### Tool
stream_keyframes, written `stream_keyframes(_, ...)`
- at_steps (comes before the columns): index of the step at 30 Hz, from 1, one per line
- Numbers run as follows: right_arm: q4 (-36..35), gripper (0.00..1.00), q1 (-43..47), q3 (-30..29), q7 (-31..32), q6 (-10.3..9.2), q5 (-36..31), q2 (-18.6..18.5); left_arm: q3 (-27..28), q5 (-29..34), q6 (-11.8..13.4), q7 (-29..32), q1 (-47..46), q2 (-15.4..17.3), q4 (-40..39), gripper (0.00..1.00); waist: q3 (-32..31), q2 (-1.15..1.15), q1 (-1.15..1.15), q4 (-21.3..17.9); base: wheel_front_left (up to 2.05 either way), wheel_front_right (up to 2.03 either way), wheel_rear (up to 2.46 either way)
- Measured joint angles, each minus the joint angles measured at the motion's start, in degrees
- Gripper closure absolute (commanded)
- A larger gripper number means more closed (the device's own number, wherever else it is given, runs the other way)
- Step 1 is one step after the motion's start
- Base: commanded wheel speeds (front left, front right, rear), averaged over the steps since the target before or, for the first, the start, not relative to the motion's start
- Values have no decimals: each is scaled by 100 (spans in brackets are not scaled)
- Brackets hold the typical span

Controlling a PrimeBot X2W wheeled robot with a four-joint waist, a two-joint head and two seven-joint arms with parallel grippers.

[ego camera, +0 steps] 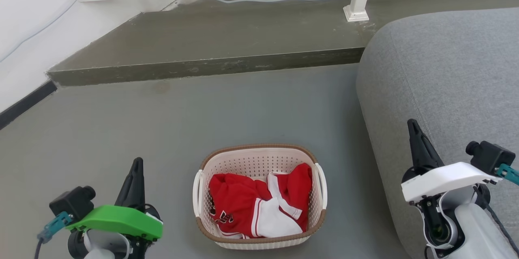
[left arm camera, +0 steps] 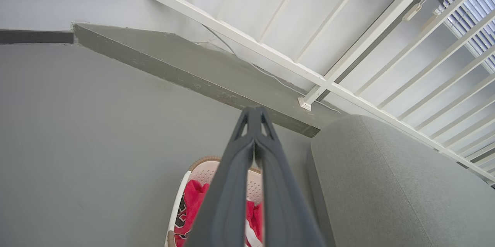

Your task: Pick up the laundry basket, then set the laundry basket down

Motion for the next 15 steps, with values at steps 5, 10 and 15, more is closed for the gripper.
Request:
stream_keyframes(5,15,100,0,-107,87,26,313,36,69,-265,0,90,0,-1,12,100,-10,0,0,8,0,0,0)
stream_keyframes(10,41,100,0,-197,200,70,621,55,126,-566,-44,191,0,-3,21,100,-22,0,0,16,0,0,0)
stream_keyframes(15,66,100,-1,-302,282,118,926,67,215,-866,-45,279,-1,-5,27,100,-32,0,0,24,0,0,0)
